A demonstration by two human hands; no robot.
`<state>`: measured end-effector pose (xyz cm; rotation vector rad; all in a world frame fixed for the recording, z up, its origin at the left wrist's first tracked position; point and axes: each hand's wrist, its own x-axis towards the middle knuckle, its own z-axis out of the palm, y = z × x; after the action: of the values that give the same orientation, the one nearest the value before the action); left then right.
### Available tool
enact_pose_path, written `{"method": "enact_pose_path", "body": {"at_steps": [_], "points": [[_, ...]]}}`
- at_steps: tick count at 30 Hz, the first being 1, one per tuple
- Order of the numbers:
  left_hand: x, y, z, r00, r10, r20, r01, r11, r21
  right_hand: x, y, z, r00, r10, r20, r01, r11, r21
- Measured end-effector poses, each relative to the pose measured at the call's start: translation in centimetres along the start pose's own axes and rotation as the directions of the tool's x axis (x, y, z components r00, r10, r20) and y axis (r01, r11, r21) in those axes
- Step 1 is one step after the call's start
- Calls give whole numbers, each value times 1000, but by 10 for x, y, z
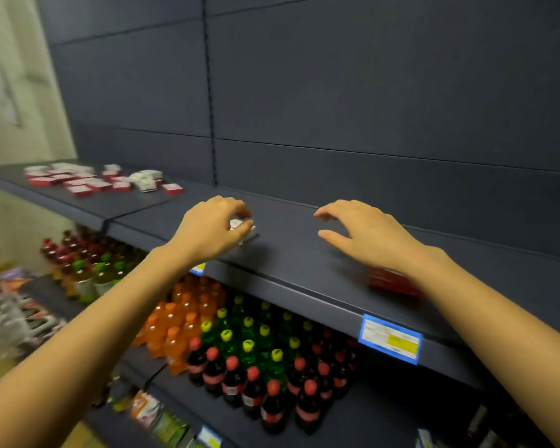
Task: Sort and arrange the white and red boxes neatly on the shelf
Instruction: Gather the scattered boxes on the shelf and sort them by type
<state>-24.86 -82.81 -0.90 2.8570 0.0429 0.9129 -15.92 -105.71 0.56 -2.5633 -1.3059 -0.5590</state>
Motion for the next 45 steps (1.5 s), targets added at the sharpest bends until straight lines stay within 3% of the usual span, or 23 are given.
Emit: {"method": "enact_pose_path", "body": {"at_steps": [9, 15, 27, 39, 45], "points": [[-52, -112, -53, 983, -183, 5, 180, 968, 173, 85, -100, 41, 985, -175, 17, 172, 981, 89], [-70, -196, -80, 980, -196, 25, 185, 956, 227, 147, -169, 68, 978, -207, 31, 203, 974, 102], [-79, -346, -110, 986, -151, 73, 127, 957, 259, 264, -281, 132, 983, -155, 94, 144, 984, 107], [-50, -472, -92, 983, -178, 37, 168, 967, 193, 392, -339, 203, 970, -192, 148, 169, 973, 154], [-5, -537, -81, 983, -174, 59, 162, 971, 176, 462, -347, 238, 982, -100, 160, 83, 990, 114]]}}
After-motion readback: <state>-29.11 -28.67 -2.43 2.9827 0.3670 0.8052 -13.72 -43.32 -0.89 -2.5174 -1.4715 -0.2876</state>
